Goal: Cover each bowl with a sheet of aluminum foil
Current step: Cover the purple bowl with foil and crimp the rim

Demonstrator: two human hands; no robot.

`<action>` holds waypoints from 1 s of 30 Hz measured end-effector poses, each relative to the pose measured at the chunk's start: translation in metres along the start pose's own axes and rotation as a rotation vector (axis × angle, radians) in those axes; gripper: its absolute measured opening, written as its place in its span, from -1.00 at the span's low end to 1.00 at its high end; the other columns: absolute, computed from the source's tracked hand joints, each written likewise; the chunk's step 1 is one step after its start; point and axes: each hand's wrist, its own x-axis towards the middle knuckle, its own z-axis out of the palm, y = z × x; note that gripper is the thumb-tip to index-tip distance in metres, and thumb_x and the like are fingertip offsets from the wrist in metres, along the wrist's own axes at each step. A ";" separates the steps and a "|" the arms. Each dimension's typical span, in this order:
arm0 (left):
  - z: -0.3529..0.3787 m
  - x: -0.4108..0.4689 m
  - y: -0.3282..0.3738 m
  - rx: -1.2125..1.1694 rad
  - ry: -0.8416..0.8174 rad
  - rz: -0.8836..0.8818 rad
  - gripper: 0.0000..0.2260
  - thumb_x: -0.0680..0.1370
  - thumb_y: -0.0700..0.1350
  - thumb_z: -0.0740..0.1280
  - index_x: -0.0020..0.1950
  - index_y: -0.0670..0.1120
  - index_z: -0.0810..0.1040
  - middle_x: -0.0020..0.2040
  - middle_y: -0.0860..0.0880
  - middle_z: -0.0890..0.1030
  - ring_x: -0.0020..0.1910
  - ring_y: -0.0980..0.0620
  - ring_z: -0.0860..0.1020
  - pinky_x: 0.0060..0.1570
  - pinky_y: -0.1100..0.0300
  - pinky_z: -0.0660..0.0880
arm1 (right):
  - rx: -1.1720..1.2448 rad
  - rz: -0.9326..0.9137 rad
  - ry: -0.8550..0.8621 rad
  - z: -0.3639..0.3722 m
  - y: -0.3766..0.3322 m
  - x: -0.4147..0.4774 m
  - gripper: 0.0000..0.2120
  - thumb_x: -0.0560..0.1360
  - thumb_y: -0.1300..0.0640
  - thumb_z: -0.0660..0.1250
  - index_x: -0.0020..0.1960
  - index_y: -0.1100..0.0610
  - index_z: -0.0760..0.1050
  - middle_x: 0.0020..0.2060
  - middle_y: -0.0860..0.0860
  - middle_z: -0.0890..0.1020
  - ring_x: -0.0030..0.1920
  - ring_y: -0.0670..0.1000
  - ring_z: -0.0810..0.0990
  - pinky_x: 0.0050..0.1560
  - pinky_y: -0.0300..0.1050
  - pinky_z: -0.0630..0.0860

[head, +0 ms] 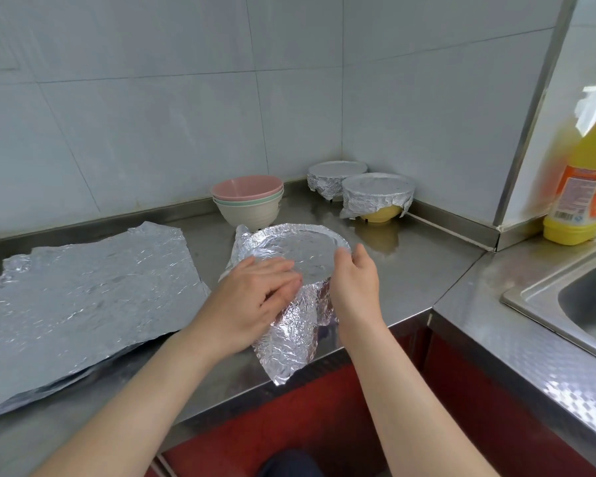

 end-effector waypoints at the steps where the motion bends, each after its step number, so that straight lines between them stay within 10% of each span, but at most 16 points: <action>1: 0.003 -0.001 -0.001 0.004 -0.013 0.004 -0.50 0.57 0.27 0.00 0.30 0.10 0.54 0.35 0.16 0.46 0.33 0.38 0.24 0.42 0.24 0.03 | -0.056 -0.015 -0.002 0.002 0.000 0.004 -0.47 0.61 0.21 0.07 0.56 0.16 0.05 0.50 0.04 0.25 0.46 0.04 0.27 0.42 -0.08 0.23; 15: -0.005 0.002 0.004 -0.110 0.156 -0.086 -0.73 0.62 -0.05 0.24 0.31 0.04 0.54 0.32 0.20 0.45 0.33 0.35 0.30 0.30 0.58 0.05 | -0.431 -0.025 -0.005 -0.018 -0.020 0.035 -0.61 0.50 0.32 0.11 0.29 0.42 0.38 0.10 0.25 0.59 0.07 0.25 0.57 0.07 0.09 0.52; 25: -0.001 0.047 -0.008 -0.171 -0.053 -0.420 -0.63 0.61 -0.16 0.17 0.43 -0.01 0.41 0.54 0.06 0.20 0.45 0.04 0.31 0.42 0.08 0.25 | -0.386 0.057 -0.096 -0.018 -0.027 0.059 -0.53 0.57 0.38 0.04 0.45 0.22 0.33 0.35 0.15 0.45 0.20 0.13 0.48 0.11 -0.10 0.40; 30: -0.001 0.045 -0.001 -0.155 -0.057 -0.426 -0.59 0.61 -0.23 0.14 0.46 -0.03 0.36 0.56 0.03 0.13 0.50 0.03 0.20 0.42 0.04 0.24 | -0.421 0.007 -0.063 -0.012 -0.017 0.066 -0.50 0.54 0.40 0.01 0.46 0.24 0.32 0.29 0.19 0.49 -0.28 0.00 0.41 -0.32 -0.22 0.29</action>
